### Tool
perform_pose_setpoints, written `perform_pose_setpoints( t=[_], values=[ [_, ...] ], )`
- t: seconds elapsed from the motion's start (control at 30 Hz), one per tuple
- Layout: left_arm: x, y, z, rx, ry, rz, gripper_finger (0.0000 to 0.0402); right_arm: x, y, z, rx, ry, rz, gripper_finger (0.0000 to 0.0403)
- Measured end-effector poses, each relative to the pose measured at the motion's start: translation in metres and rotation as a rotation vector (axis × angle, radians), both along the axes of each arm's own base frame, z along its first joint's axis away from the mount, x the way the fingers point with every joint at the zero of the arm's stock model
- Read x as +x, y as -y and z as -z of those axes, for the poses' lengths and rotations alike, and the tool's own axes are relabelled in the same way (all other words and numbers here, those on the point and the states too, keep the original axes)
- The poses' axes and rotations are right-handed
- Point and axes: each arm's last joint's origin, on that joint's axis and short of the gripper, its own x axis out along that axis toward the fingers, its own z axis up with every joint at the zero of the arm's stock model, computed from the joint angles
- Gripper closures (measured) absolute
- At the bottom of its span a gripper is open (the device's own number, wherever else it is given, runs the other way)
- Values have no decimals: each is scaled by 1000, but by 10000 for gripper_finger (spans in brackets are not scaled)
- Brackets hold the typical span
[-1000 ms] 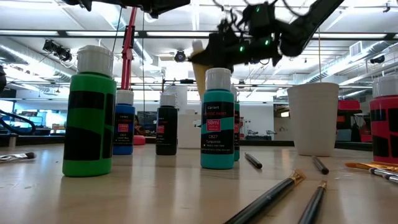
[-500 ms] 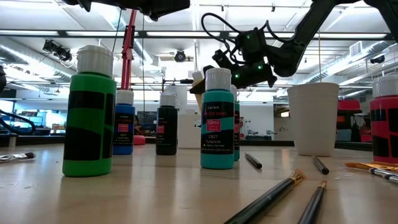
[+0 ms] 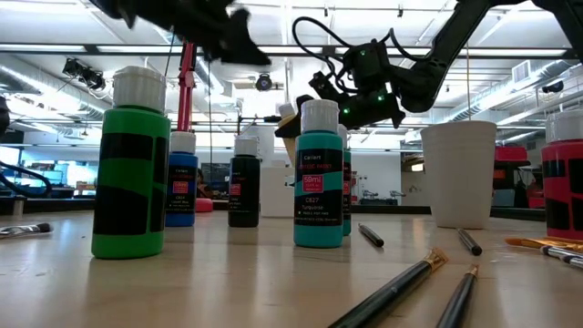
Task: Pick & Place Paint Supplies
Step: Put the large yellow paint bottle into the white bin
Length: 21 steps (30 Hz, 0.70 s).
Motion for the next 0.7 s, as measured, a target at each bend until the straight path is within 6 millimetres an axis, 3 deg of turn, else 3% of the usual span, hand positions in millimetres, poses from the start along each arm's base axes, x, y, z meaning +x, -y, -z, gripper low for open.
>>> perform_pose_setpoints(
  t=[0.17, 0.33, 0.5, 0.7],
  values=[
    [20, -32, 38, -129, -37, -39, 239, 0, 1, 0, 4, 1, 3, 178],
    [31, -60, 56, -196, 52, -64, 183, 0, 1, 0, 6, 1, 10, 178],
    [34, -69, 60, -231, 70, 32, 163, 0, 0, 1, 3, -10, 3, 178],
    [36, -67, 52, -200, 130, 143, 170, 0, 0, 1, 3, -10, -3, 178]
  ],
)
